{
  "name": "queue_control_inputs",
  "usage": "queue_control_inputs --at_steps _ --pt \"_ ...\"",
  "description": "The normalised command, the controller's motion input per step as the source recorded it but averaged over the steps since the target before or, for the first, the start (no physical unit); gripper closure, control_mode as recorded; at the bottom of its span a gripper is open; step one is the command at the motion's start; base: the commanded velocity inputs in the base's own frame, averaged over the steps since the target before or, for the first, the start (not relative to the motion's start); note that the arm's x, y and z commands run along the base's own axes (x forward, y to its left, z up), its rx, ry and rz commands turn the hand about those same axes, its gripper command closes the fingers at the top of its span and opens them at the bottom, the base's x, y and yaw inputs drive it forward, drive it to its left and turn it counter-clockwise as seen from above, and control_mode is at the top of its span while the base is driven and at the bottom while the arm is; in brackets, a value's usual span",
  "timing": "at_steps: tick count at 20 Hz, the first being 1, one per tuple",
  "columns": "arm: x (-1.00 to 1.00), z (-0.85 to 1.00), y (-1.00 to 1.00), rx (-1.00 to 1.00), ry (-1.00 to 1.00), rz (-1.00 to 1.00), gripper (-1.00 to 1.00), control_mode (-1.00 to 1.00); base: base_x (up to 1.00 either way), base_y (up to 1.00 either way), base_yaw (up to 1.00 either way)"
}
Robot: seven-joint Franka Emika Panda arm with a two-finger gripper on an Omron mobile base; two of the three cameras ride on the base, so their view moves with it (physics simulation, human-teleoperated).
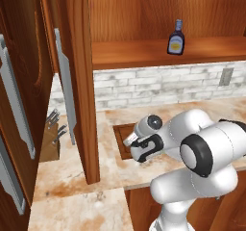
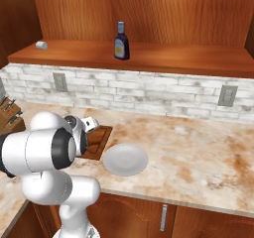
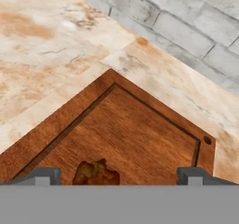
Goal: Pick the chicken drumstick from the plate and place it on the cutting board. Then pick the condiment bottle from the cabinet and place it next to the cutting board.
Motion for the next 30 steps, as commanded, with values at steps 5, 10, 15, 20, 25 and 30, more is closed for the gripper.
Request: queue_control_inputs --at_steps 5,10,15,20,25,30 --pt "0.00 0.14 -0.06 0.07 -0.01 0.00 -1.00 -1.00 0.00 0.00 0.00" --pt "0.00 0.14 -0.05 0.09 0.00 0.00 -1.00 -1.00 0.00 0.00 0.00" --pt "0.00 0.20 -0.01 0.08 -0.01 0.00 -1.00 -1.00 0.00 0.00 0.00" --pt "-0.01 0.25 0.00 0.04 -0.03 0.00 -1.00 -1.00 0.00 0.00 0.00" --pt "-0.01 0.22 0.00 0.02 -0.04 -0.01 -1.00 -1.00 0.00 0.00 0.00" --pt "-0.05 0.22 0.00 0.02 -0.03 -0.01 -1.00 -1.00 0.00 0.00 0.00"
